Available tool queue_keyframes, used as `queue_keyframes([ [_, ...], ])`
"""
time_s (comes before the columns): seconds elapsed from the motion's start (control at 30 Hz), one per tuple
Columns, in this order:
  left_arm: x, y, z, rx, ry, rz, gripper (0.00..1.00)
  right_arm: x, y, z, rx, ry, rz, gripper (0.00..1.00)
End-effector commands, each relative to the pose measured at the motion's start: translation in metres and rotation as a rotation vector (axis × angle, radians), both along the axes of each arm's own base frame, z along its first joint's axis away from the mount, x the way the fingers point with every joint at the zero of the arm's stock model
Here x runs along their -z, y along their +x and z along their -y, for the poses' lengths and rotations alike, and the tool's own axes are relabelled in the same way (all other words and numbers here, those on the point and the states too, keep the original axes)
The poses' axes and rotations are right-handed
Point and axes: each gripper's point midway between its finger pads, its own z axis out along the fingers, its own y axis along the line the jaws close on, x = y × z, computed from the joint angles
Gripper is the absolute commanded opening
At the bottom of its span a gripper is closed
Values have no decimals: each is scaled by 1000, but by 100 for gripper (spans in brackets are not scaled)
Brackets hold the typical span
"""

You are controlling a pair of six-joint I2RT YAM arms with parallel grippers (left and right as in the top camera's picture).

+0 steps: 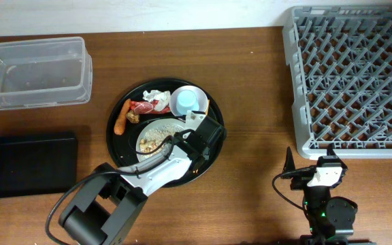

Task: Sort waste into correct bins and load items into the dishwasher rack
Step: 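Lower the left gripper and grasp the white plate's rim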

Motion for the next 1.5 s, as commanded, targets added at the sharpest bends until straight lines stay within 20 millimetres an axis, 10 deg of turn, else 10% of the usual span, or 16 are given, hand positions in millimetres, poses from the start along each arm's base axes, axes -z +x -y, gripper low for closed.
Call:
queue_keyframes([
  [0.0,11,-2,1,-3,13,-25,54,3,0,0,2,-7,-2,98],
  [1.47,1,-11,0,12,1,-51,10,3,0,0,2,-7,-2,98],
])
